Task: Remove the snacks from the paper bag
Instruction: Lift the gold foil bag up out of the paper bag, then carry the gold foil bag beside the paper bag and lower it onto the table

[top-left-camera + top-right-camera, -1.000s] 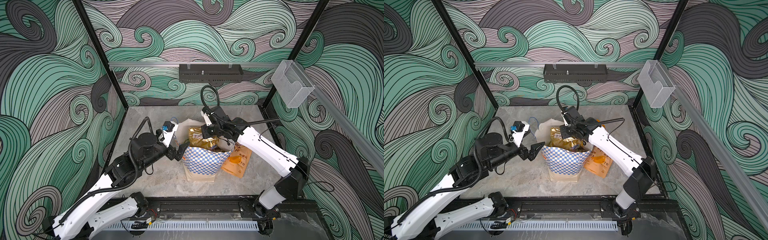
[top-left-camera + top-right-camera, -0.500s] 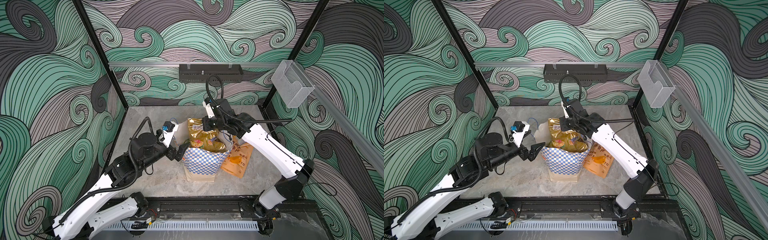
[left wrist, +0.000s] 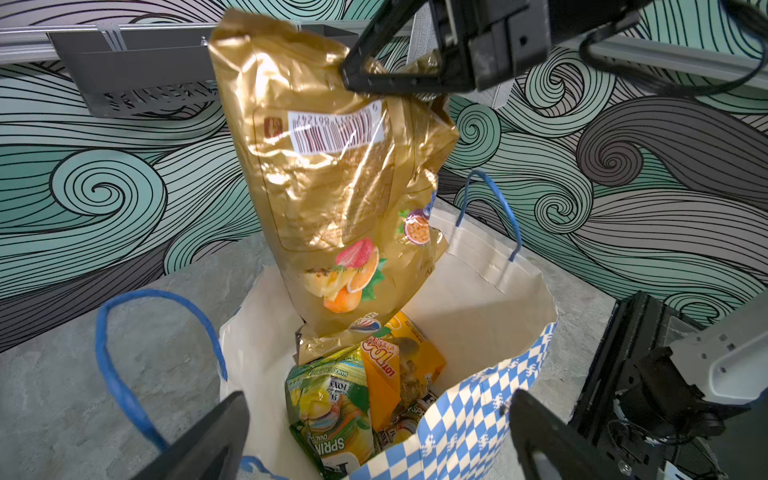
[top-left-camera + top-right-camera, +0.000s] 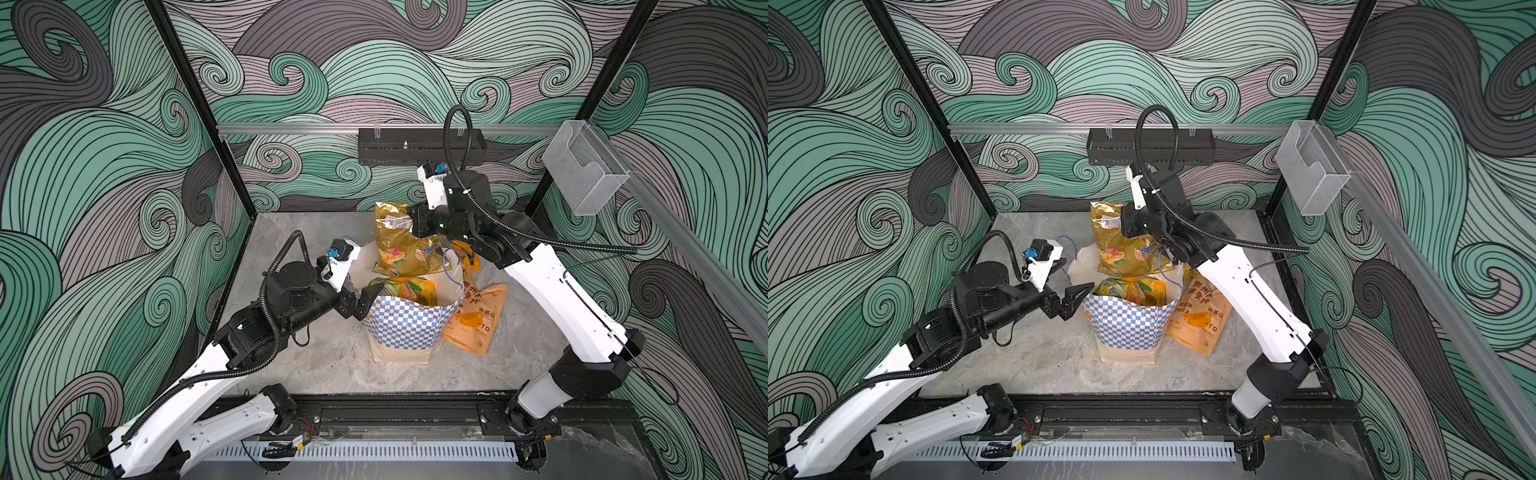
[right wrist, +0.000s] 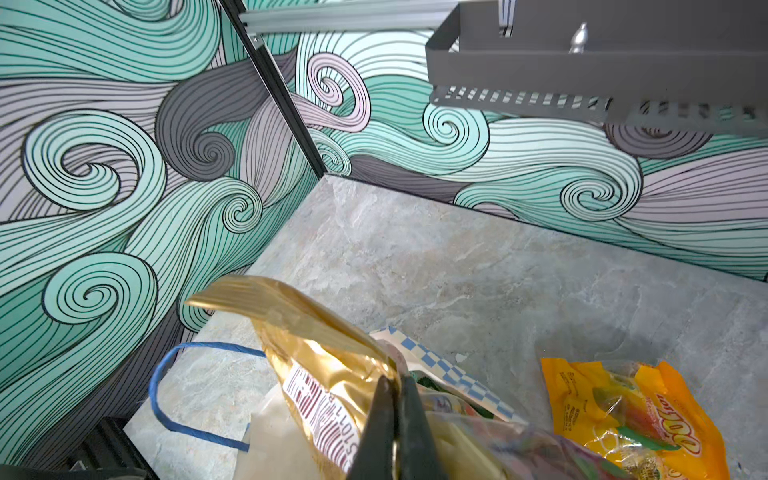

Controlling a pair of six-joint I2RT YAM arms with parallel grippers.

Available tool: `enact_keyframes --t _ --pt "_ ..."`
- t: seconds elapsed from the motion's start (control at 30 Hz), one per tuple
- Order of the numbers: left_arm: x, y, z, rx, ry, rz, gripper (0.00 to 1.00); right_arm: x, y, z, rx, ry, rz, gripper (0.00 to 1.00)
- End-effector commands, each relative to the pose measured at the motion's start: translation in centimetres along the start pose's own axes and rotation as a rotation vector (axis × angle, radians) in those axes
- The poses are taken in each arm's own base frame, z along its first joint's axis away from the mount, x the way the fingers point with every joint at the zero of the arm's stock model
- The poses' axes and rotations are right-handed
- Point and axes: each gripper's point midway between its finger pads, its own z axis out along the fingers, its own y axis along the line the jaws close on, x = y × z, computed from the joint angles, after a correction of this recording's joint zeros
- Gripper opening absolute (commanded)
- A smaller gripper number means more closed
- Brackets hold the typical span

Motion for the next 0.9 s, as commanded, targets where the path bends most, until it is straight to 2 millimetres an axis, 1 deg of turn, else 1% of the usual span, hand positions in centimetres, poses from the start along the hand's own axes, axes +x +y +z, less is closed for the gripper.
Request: enact_keyframes --t 0.0,0.17,0.27,0.43,0.57,0.7,0.73,0.8,0.87 --pt "-3.0 -0.7 -0.6 0.031 -0.081 0.0 0.99 -6.3 0.4 -2.9 -0.005 -0.215 -0.008 0.0" --pt "-4.0 -1.2 -0.1 0.052 -0.091 0.003 0.99 -9.2 -0.4 -4.3 0.039 -0.285 -0.033 0.0" --pt "-4.8 -1.4 0.1 0.062 -0.108 0.007 0.99 -10.8 -1.5 -5.0 0.078 -0.325 -0.04 0.0" --pt "-5.9 -2.0 0.7 0.092 -0.118 0.014 0.99 -13.1 -3.9 -6.4 0.132 -0.388 -0.021 0.0" --pt "-6.4 -2.6 1.1 0.124 -0.118 0.009 0.99 -14.4 -6.9 -7.5 0.198 -0.427 0.0 0.0" --pt "-6.4 -2.9 1.1 0.139 -0.115 -0.008 0.99 -15.4 -10.2 -9.3 0.28 -0.465 0.018 0.0" --pt "-6.4 -2.9 1.1 0.141 -0.114 -0.013 0.99 -15.4 -10.9 -9.7 0.297 -0.468 0.021 0.0" --pt "-6.2 -3.1 1.1 0.156 -0.107 -0.019 0.99 -15.4 -12.8 -10.7 0.353 -0.473 0.032 0.0" --pt "-6.1 -3.9 0.9 0.201 -0.099 -0.015 0.99 -15.1 -14.7 -11.9 0.409 -0.472 0.049 0.0"
